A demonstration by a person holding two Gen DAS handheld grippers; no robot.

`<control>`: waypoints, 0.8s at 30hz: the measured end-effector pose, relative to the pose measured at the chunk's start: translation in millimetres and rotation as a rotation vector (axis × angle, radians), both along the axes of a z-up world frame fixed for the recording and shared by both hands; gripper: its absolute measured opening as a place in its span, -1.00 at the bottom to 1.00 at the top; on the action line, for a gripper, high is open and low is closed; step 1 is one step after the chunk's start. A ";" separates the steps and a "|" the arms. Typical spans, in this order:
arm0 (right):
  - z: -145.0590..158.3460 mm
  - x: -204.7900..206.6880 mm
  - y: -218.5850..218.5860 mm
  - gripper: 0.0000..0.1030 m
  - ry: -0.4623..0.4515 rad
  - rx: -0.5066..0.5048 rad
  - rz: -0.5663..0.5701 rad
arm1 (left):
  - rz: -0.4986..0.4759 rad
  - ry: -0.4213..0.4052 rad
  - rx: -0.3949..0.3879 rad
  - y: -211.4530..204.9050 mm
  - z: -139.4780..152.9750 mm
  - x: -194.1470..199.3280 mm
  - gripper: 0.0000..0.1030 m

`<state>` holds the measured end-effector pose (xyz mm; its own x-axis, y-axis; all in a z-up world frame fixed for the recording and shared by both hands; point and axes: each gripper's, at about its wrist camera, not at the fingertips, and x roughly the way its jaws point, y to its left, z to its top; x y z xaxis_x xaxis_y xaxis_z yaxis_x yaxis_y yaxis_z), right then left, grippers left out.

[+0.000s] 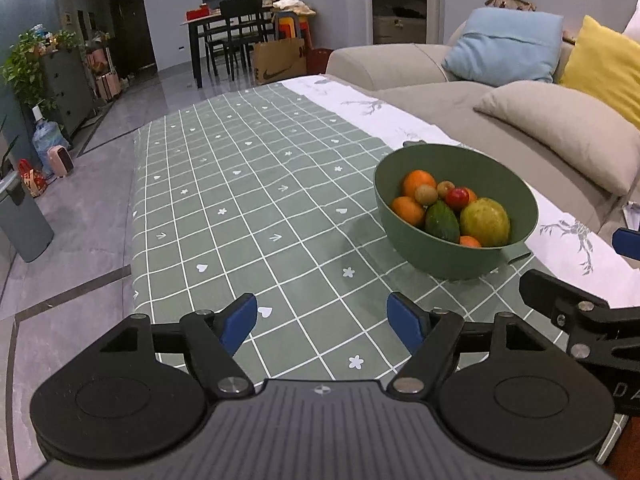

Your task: Organize fruits

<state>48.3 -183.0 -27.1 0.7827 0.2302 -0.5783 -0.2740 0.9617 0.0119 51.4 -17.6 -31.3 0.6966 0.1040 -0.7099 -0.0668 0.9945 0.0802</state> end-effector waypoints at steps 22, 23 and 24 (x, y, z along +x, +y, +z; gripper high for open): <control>-3.2 -0.6 0.3 0.91 -0.004 0.004 0.008 | 0.015 0.004 -0.015 3.0 3.2 -3.4 0.69; -3.1 -1.0 0.1 0.91 -0.005 0.003 0.009 | 0.014 0.004 -0.016 3.2 3.0 -3.3 0.69; -3.1 -1.6 0.1 0.91 -0.007 0.002 0.009 | 0.014 0.004 -0.017 3.1 3.2 -3.5 0.69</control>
<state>46.7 -182.9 -30.2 0.7846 0.2383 -0.5724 -0.2826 0.9592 0.0119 47.8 -14.6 -28.1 0.6921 0.1018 -0.7145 -0.0804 0.9947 0.0639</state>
